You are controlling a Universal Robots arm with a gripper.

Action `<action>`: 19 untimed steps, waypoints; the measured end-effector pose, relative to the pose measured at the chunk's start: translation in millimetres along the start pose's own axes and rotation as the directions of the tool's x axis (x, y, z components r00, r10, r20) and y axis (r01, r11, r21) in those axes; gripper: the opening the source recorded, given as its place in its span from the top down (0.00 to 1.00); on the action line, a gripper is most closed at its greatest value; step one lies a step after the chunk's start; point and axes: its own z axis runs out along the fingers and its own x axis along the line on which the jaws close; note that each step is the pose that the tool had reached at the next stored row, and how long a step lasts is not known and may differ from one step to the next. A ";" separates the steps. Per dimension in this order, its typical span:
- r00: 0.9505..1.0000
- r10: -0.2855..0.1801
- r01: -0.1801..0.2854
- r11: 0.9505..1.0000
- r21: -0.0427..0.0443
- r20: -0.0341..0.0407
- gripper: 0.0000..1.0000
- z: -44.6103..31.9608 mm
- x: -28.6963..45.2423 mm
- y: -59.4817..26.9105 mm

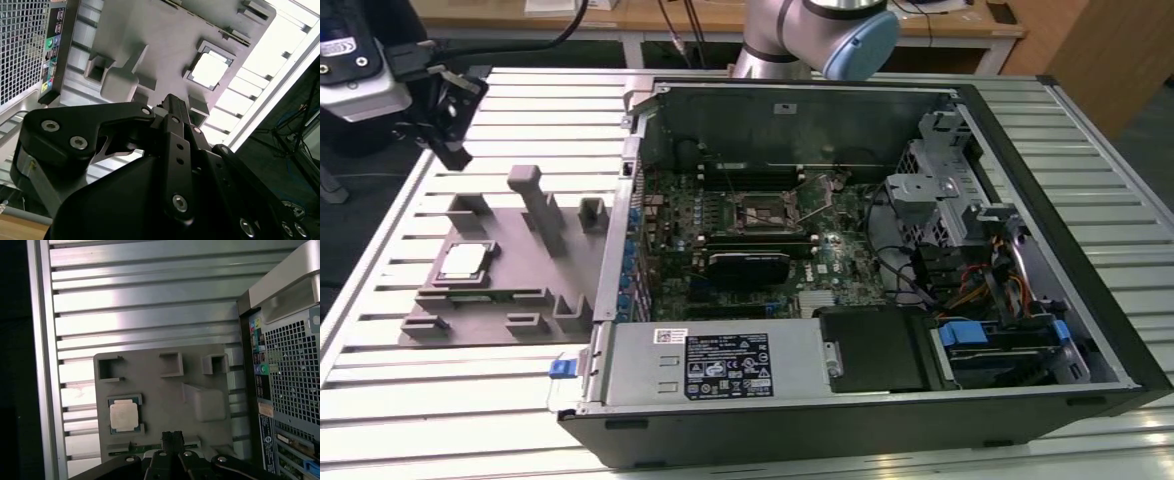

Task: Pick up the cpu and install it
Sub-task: 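Reach for the cpu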

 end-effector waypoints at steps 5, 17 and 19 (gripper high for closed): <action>1.000 0.000 0.000 1.000 0.000 0.000 0.89 6.1 2.3 -0.6; 1.000 0.000 0.000 1.000 0.000 0.000 0.89 20.9 8.0 -2.1; 1.000 0.000 0.000 1.000 0.000 0.000 0.89 21.9 8.8 -2.3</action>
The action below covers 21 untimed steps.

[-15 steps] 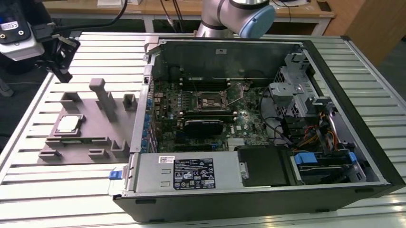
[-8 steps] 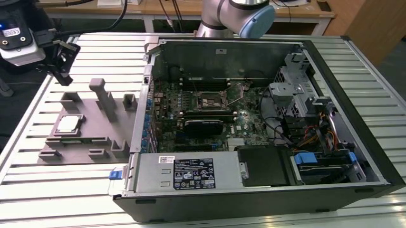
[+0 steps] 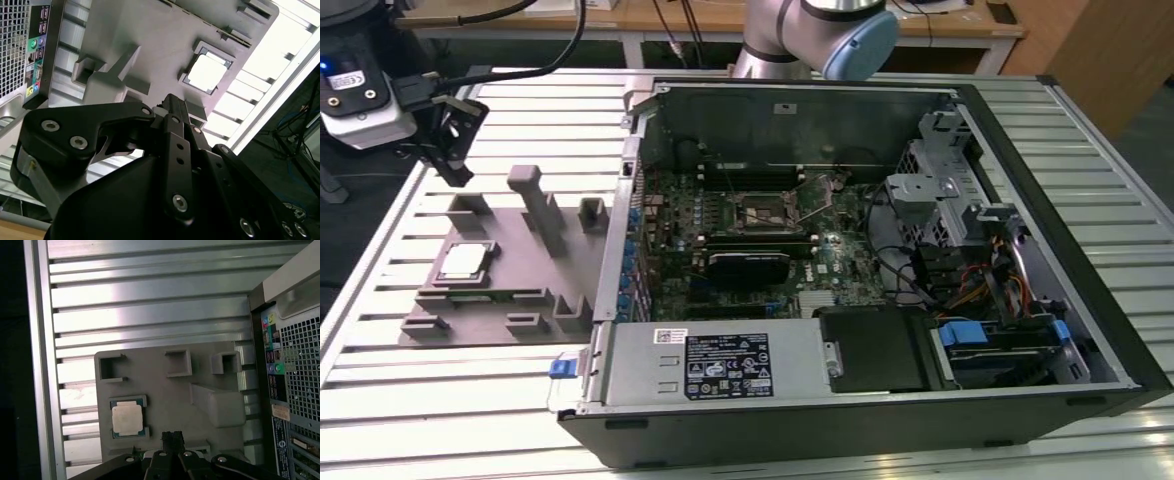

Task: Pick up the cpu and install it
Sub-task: 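Reach for the cpu, then pick up the cpu and move it towards the insertion slot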

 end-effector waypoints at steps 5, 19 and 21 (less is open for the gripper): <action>1.000 0.000 0.000 1.000 0.000 0.000 0.89 0.7 0.0 0.0; 1.000 0.000 0.000 1.000 -0.001 0.003 0.89 7.3 8.0 -1.3; 1.000 0.000 0.000 1.000 -0.001 0.004 0.89 9.7 8.9 -1.5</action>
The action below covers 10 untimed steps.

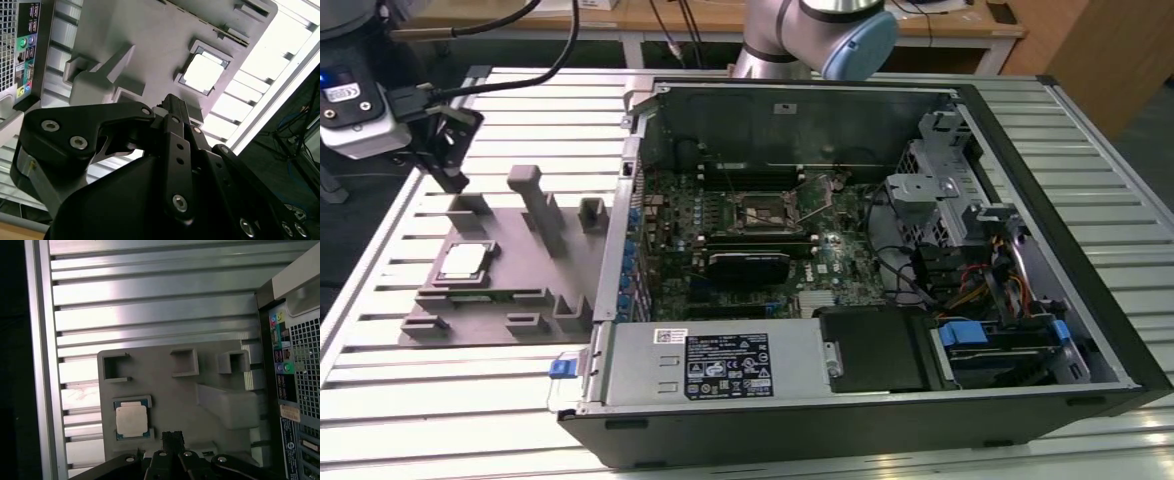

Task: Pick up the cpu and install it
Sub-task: 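Pick up the cpu and move it towards the insertion slot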

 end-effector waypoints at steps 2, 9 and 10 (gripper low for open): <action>1.000 0.000 0.000 1.000 0.000 0.000 0.89 2.8 0.7 -0.2; 1.000 0.000 0.000 1.000 0.000 0.001 0.89 14.1 2.5 -1.0; 1.000 0.000 0.000 1.000 0.000 0.002 0.89 15.9 2.7 -1.1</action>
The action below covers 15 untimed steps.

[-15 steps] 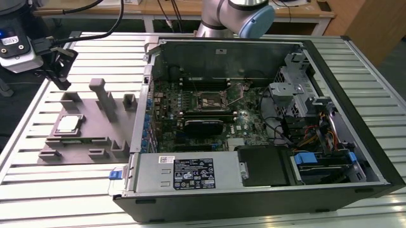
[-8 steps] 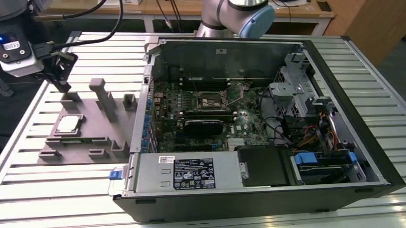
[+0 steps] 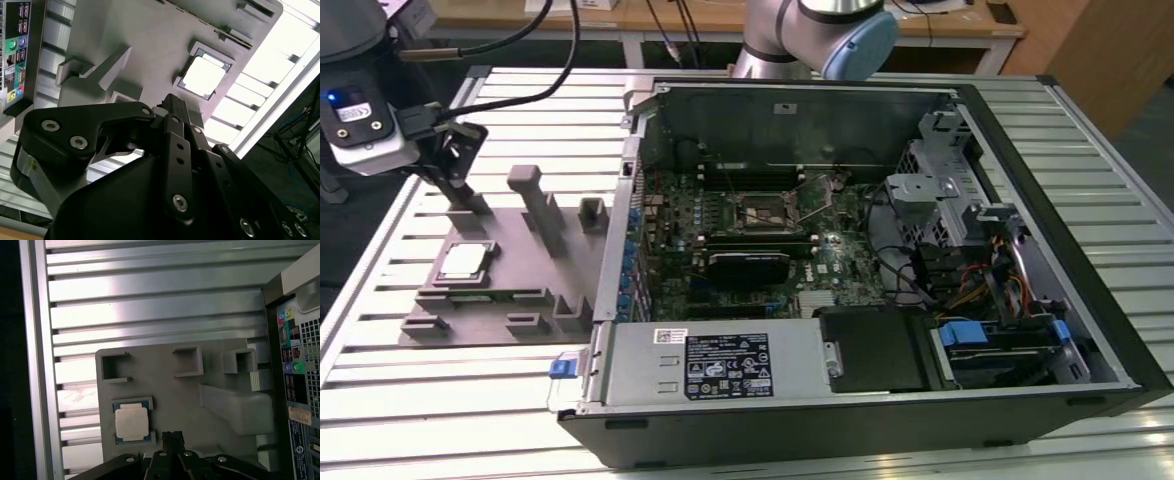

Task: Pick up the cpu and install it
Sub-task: 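Pick up the cpu and move it towards the insertion slot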

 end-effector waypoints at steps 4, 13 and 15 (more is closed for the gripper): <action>1.000 0.000 0.000 1.000 0.000 0.001 0.89 7.4 1.2 -0.4; 1.000 0.000 0.000 1.000 0.002 0.002 0.89 21.7 10.1 -2.3; 1.000 0.000 0.000 1.000 0.002 0.002 0.89 24.6 12.5 -2.7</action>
